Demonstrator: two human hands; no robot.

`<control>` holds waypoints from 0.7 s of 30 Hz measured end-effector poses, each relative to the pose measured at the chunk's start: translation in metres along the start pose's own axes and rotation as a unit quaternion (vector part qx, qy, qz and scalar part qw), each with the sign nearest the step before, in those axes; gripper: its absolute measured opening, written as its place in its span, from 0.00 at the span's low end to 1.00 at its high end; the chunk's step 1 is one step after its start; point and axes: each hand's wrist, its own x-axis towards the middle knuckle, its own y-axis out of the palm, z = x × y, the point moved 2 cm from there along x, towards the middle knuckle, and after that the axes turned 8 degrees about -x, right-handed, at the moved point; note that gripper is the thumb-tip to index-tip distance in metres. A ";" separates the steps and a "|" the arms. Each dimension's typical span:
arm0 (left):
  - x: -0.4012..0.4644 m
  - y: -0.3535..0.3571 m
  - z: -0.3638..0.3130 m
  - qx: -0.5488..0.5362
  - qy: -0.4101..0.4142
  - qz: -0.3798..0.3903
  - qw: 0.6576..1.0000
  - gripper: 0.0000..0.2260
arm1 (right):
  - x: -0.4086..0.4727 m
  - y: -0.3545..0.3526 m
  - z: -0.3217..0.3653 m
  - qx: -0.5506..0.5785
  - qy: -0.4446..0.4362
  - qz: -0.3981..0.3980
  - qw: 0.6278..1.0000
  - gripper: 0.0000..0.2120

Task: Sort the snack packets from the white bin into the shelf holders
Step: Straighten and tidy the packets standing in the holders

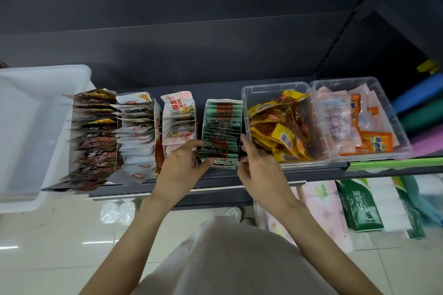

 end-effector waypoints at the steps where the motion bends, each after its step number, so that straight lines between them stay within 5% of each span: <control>1: 0.000 0.002 0.001 -0.018 -0.003 0.003 1.000 0.20 | -0.001 0.004 0.004 0.009 0.012 0.036 0.999 0.32; 4: -0.002 0.008 0.000 -0.124 -0.011 0.029 0.992 0.22 | 0.000 0.016 0.019 0.108 0.042 0.089 0.989 0.36; 12: -0.008 0.014 -0.010 -0.225 -0.034 -0.025 0.973 0.24 | 0.002 0.036 0.028 0.190 0.099 -0.024 0.976 0.34; 16: -0.005 0.026 -0.010 -0.249 -0.048 -0.017 0.967 0.23 | 0.011 0.041 0.031 0.315 0.132 -0.043 0.939 0.35; 21: 0.000 0.019 -0.018 -0.298 -0.075 -0.029 0.951 0.18 | 0.013 0.044 0.026 0.319 0.140 -0.074 0.934 0.33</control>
